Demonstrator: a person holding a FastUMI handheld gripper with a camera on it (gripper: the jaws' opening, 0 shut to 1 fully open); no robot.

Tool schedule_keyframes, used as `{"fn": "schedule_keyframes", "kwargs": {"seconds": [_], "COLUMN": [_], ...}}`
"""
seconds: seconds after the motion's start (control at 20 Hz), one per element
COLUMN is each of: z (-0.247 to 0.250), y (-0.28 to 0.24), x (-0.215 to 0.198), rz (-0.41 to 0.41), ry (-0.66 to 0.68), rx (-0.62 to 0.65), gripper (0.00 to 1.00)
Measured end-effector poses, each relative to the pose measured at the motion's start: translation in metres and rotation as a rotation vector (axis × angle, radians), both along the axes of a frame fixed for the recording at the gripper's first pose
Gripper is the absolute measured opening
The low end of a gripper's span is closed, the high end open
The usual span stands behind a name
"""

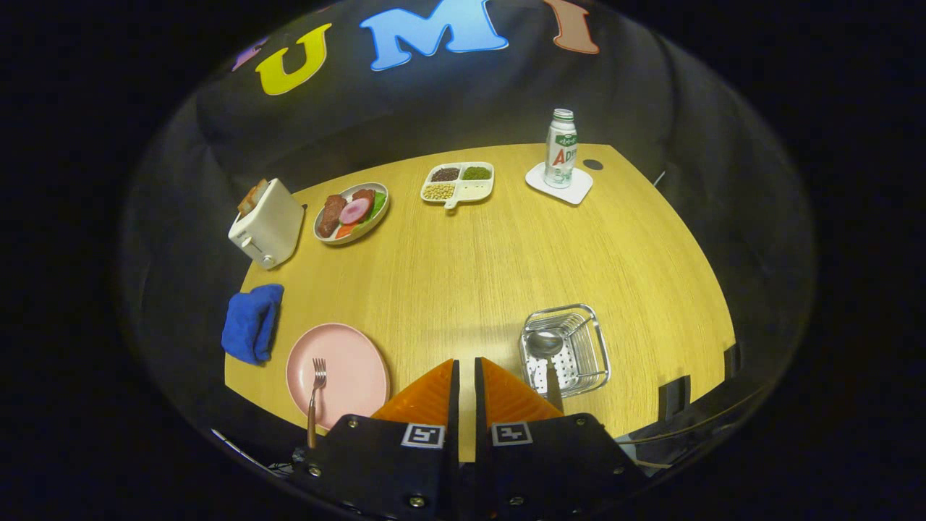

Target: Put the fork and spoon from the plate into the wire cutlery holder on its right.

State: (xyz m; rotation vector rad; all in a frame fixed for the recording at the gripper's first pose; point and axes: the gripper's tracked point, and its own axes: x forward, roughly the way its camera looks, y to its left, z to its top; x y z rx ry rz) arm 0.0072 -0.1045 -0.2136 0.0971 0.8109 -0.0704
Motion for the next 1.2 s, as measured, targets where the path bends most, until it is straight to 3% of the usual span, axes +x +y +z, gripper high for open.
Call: {"fn": "schedule_keyframes", "kwargs": {"seconds": [0.95, 1.2], "z": [-0.063, -0.089], "y": [0.178, 0.21], "x": [-0.003, -0.009], "rz": [0.319, 0.361], "ry": [0.121, 0.176], "rx": [0.069, 0.089], "gripper": [0.1, 0.1]}}
